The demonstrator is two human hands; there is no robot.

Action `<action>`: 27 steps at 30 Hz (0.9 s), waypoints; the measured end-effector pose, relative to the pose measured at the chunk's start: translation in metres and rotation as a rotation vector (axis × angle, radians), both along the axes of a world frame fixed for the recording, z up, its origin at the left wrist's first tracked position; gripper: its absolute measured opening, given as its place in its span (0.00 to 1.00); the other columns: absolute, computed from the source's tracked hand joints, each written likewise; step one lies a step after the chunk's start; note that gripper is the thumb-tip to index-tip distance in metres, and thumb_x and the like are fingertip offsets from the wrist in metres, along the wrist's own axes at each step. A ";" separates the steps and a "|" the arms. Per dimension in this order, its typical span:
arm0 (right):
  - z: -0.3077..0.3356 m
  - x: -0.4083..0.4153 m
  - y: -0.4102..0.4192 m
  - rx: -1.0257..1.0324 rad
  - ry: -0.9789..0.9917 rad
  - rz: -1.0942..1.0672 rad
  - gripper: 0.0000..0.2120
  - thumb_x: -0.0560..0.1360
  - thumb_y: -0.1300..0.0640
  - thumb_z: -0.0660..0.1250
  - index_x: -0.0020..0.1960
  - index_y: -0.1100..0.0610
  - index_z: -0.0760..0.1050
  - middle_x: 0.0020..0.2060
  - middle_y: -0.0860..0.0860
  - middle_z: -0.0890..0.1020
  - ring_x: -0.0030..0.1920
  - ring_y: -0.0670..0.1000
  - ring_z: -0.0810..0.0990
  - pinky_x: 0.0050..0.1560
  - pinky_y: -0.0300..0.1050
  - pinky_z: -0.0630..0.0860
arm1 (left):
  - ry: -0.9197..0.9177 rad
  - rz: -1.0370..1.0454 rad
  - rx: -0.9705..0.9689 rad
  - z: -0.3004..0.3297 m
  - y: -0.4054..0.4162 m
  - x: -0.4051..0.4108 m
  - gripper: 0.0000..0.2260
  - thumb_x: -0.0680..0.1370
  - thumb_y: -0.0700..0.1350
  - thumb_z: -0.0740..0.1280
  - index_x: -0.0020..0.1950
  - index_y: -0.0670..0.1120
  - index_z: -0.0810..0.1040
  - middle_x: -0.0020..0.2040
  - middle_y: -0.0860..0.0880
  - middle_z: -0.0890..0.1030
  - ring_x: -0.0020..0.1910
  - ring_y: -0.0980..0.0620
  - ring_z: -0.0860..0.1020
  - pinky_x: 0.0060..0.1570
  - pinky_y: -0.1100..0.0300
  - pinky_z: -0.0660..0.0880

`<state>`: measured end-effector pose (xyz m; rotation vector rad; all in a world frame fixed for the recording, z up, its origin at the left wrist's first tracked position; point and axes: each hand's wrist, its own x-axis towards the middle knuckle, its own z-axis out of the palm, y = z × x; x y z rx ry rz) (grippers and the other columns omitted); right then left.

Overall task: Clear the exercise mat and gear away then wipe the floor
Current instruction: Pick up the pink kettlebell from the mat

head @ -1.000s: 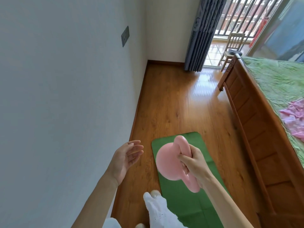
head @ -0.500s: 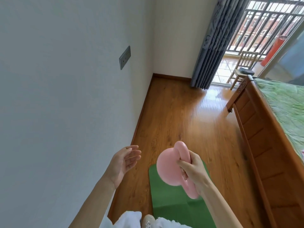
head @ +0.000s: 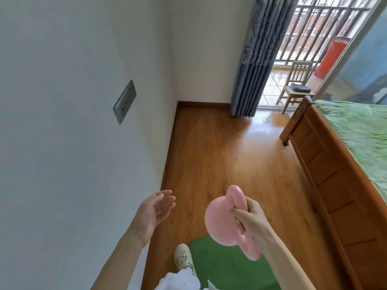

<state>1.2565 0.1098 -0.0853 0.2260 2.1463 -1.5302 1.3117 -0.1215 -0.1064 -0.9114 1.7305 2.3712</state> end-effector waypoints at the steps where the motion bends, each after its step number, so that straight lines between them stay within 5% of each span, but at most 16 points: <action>1: 0.000 -0.016 -0.005 0.000 -0.001 -0.010 0.10 0.71 0.69 0.60 0.47 0.60 0.76 0.29 0.53 0.71 0.24 0.47 0.67 0.26 0.39 0.66 | 0.007 -0.005 0.008 0.001 -0.007 -0.021 0.11 0.81 0.44 0.56 0.54 0.45 0.77 0.48 0.46 0.82 0.49 0.49 0.80 0.44 0.62 0.77; 22: 0.008 -0.350 -0.044 -0.015 0.029 -0.167 0.08 0.71 0.67 0.62 0.47 0.59 0.75 0.32 0.53 0.71 0.31 0.49 0.69 0.24 0.34 0.67 | -0.015 -0.202 0.054 -0.009 -0.032 -0.380 0.11 0.81 0.44 0.57 0.54 0.44 0.78 0.50 0.43 0.82 0.53 0.45 0.79 0.58 0.53 0.74; 27: 0.007 -0.446 -0.020 -0.022 0.015 -0.170 0.06 0.72 0.66 0.63 0.48 0.60 0.75 0.32 0.54 0.72 0.29 0.48 0.70 0.26 0.34 0.68 | -0.011 -0.230 0.033 -0.006 -0.019 -0.495 0.12 0.82 0.44 0.56 0.55 0.44 0.78 0.51 0.43 0.81 0.53 0.46 0.79 0.54 0.55 0.75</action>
